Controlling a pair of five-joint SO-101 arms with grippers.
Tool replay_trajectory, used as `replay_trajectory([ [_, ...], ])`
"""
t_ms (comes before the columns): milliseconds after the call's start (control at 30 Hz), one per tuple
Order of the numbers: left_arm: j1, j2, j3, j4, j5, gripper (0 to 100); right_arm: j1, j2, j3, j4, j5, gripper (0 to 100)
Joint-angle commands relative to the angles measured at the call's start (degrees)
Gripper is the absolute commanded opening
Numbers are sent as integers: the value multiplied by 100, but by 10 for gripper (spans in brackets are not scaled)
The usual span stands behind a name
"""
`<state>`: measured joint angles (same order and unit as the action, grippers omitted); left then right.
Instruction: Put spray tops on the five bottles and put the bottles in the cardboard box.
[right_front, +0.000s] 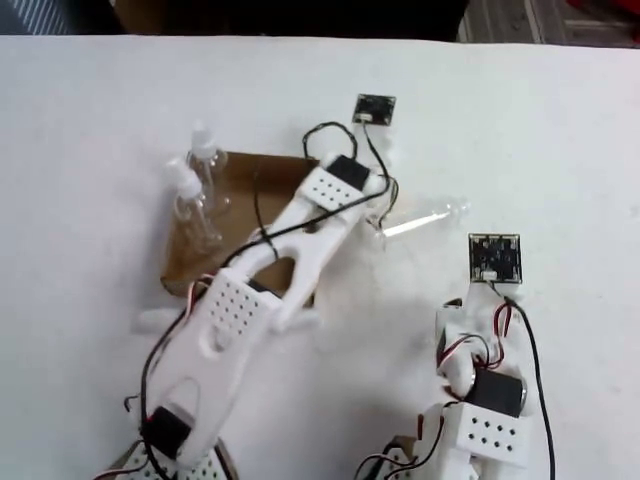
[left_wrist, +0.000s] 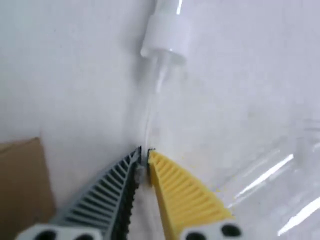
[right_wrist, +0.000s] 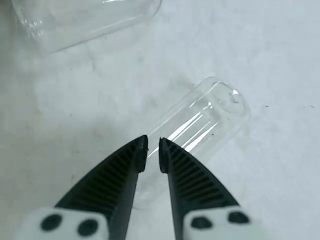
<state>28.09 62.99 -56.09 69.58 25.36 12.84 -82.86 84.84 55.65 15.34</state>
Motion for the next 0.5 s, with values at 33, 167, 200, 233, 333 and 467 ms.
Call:
replay_trajectory([
  [33,312,-40,-1108,1090,-62,20,-40,-4,-44,13,53,17],
  [167,470,4,-1960,1969,-62,20,-40,-4,-44,4,53,17],
  [200,479,4,-2163,2189,-62,20,-40,-4,-44,4,53,17],
  [233,488,13,-2356,2391,-62,20,-40,-4,-44,4,53,17],
  [333,514,13,-2927,2998,-62,20,-40,-4,-44,4,53,17],
  [467,497,13,-3270,3297,-62,17,-40,-4,-44,4,53,17],
])
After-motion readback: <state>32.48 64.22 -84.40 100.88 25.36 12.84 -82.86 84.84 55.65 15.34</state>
